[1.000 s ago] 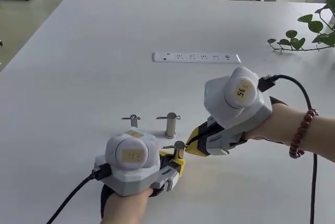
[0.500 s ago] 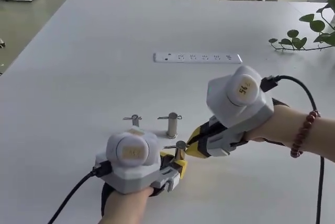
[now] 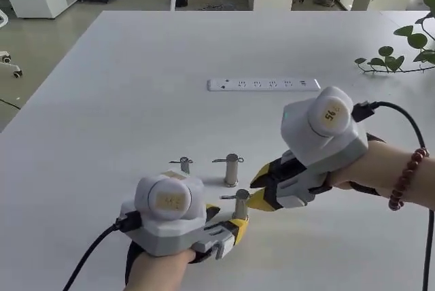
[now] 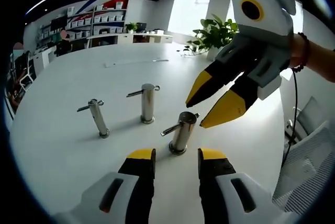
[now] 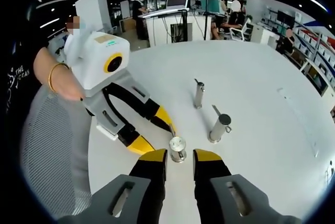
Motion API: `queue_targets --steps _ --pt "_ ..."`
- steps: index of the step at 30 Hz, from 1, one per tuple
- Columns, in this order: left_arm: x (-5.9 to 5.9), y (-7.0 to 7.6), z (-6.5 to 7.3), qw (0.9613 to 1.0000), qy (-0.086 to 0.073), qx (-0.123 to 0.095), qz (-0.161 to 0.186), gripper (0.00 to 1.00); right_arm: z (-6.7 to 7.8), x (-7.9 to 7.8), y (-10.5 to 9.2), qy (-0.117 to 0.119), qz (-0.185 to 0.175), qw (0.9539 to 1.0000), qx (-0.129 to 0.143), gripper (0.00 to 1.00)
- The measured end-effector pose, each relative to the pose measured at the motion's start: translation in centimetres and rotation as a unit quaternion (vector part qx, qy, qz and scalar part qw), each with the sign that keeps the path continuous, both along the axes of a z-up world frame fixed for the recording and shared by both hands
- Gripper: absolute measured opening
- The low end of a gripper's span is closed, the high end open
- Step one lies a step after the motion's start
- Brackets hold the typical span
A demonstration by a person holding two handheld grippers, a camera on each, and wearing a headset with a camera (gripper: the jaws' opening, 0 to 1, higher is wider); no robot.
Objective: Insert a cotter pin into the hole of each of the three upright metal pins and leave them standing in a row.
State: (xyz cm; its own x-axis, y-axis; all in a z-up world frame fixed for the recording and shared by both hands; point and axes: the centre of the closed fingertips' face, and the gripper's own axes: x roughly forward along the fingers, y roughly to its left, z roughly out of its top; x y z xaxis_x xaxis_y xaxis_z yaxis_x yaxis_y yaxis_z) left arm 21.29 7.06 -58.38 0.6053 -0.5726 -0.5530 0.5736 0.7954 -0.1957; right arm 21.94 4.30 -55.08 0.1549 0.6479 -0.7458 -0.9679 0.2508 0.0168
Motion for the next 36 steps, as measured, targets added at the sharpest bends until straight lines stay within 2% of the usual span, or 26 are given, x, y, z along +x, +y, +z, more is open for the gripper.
queue_targets --steps 7,13,19,23,28,32,36 --pt "-0.8 0.8 1.4 0.9999 -0.009 -0.004 0.002 0.38 1.1 0.2 0.2 0.012 -0.036 0.9985 0.040 0.21" --pt "-1.3 1.5 2.6 0.9991 -0.039 0.004 -0.013 0.46 1.6 0.0 0.3 0.023 -0.057 0.9959 0.066 0.25" --pt "-2.1 2.1 3.4 0.9983 -0.052 0.008 -0.023 0.56 1.7 -0.3 0.7 0.029 -0.076 0.9927 0.089 0.30" --pt "-2.4 2.5 4.0 0.9977 -0.063 0.006 -0.026 0.62 1.5 -0.5 0.8 0.028 -0.087 0.9911 0.097 0.34" --pt "-2.7 3.2 4.5 0.9971 -0.069 0.017 -0.026 0.69 1.2 -0.8 0.9 0.030 -0.094 0.9900 0.101 0.37" --pt "-2.8 3.7 5.2 0.9966 -0.079 0.012 -0.020 0.74 1.2 -1.1 1.2 0.026 -0.090 0.9897 0.108 0.37" --pt "-2.9 4.3 5.4 0.9967 -0.081 0.005 -0.010 0.74 1.2 -1.2 1.4 0.014 -0.083 0.9907 0.107 0.36"
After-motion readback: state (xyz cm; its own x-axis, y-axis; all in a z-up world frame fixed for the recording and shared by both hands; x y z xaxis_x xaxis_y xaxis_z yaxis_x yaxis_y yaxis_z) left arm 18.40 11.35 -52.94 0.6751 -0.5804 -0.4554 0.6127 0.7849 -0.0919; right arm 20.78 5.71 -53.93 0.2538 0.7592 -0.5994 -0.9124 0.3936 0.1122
